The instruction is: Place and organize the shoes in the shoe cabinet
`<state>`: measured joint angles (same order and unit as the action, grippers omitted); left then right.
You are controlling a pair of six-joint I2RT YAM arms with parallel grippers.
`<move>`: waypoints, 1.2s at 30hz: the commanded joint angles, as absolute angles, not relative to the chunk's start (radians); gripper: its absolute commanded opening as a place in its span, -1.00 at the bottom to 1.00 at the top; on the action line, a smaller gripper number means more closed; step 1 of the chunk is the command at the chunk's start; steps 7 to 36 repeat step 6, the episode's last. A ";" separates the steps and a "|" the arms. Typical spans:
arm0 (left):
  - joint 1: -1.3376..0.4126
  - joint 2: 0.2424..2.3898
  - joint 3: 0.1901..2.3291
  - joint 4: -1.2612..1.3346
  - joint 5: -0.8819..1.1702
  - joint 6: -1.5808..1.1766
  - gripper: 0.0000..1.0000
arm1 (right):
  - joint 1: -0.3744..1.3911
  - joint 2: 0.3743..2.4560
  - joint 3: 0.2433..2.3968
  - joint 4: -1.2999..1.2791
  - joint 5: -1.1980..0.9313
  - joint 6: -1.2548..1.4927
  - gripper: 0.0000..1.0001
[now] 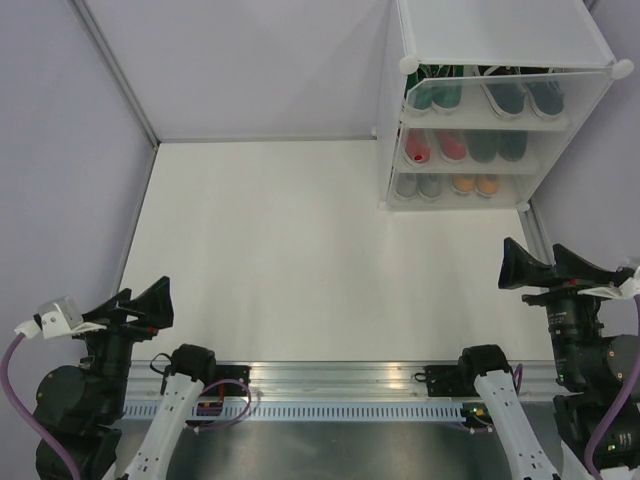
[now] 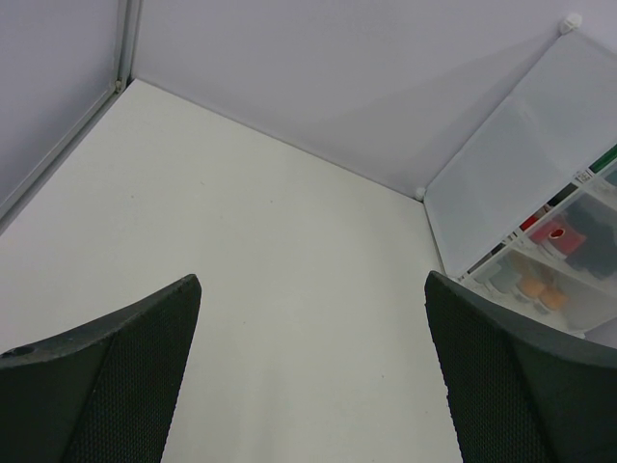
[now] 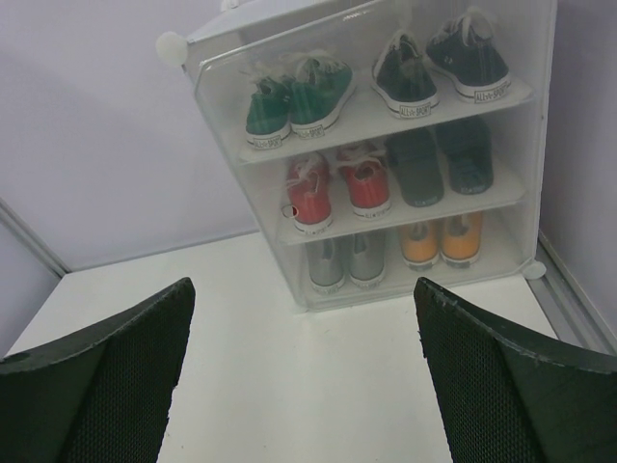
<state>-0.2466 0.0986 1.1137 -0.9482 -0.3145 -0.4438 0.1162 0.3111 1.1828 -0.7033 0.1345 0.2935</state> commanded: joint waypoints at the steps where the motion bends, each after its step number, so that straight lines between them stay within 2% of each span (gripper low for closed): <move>1: -0.255 0.092 1.127 -0.956 -0.334 -0.420 1.00 | 0.120 0.273 1.206 -0.707 0.159 0.262 0.96; 36: -0.258 0.094 1.134 -0.957 -0.336 -0.420 0.99 | 0.121 0.258 1.209 -0.707 0.169 0.253 0.96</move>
